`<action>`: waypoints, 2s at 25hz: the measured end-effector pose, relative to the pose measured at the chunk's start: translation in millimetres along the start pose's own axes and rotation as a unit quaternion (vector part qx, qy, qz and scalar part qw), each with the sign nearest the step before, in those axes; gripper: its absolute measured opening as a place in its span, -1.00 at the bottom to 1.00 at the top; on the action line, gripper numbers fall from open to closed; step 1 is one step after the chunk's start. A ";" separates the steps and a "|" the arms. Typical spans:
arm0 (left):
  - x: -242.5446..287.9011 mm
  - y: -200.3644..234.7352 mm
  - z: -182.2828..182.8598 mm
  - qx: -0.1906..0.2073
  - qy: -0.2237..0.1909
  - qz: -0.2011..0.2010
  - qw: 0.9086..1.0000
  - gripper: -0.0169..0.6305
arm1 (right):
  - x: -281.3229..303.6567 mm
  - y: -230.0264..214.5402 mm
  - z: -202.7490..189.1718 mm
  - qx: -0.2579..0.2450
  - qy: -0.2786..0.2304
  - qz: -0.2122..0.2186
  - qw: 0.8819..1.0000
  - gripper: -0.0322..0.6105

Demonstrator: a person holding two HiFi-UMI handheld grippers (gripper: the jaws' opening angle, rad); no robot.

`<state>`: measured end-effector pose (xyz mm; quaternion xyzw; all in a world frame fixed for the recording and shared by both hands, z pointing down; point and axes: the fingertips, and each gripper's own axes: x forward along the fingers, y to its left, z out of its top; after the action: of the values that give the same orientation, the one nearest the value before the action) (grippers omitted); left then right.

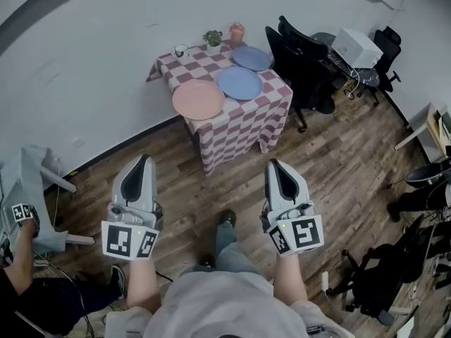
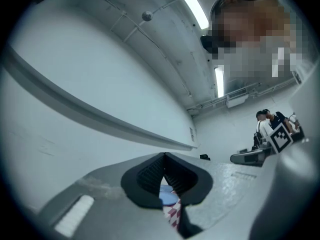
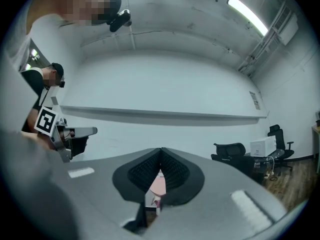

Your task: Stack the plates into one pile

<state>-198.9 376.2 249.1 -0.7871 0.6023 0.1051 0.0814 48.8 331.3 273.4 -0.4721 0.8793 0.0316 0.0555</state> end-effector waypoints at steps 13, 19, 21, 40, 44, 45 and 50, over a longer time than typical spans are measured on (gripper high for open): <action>139.7 44.0 5.9 -0.017 -0.044 0.023 0.999 -0.94 | 141.4 -80.4 21.5 -0.005 -0.028 0.028 0.999 -0.90; 196.8 45.5 -2.5 -0.020 -0.051 0.023 0.998 -0.94 | 182.6 -122.3 17.0 0.006 -0.032 0.036 0.999 -0.90; 208.6 43.0 -10.9 -0.008 -0.043 0.026 0.999 -0.94 | 191.9 -133.1 10.1 0.010 -0.027 0.037 0.999 -0.90; 317.7 123.2 -72.4 -0.020 0.013 0.005 1.000 -0.94 | 312.1 -156.8 -38.4 0.035 0.028 0.010 0.999 -0.90; 354.7 146.9 -90.9 -0.022 0.036 -0.030 0.999 -0.94 | 347.9 -158.8 -51.1 0.040 0.043 -0.012 0.998 -0.90; 363.3 152.3 -97.2 -0.024 0.044 -0.041 0.998 -0.93 | 356.1 -159.5 -55.8 0.043 0.048 -0.019 0.998 -0.90; 400.3 183.1 -132.9 -0.037 0.083 -0.079 0.993 -0.90 | 396.1 -162.1 -87.1 0.056 0.082 -0.048 0.994 -0.90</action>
<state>-265.7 -78.2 271.5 -0.8409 0.5383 0.0550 0.0103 -39.2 -95.0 308.7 -0.5106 0.8577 -0.0595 0.0108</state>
